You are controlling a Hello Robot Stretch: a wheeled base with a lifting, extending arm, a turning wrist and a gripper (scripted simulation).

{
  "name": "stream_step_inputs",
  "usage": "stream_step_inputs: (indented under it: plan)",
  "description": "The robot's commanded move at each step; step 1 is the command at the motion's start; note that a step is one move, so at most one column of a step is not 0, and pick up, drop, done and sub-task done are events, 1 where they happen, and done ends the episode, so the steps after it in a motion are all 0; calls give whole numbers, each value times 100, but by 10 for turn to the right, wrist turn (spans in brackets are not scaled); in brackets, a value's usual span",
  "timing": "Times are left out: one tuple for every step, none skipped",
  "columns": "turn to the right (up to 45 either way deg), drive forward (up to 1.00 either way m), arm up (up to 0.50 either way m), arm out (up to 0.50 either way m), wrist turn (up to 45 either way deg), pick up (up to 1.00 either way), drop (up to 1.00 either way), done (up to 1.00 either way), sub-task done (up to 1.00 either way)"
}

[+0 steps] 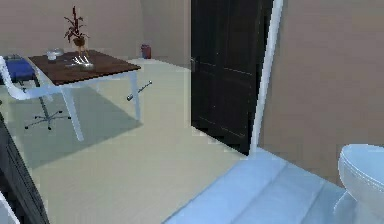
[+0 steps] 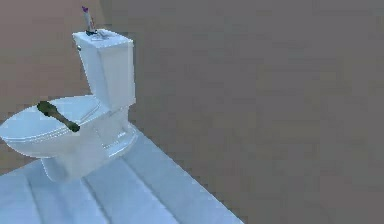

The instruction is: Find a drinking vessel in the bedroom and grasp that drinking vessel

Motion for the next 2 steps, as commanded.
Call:
stream_step_inputs:
  plan:
    - [0,70,0,0,0,0,0,0,0]
    - [-420,0,0,0,0,0,0,0,0]
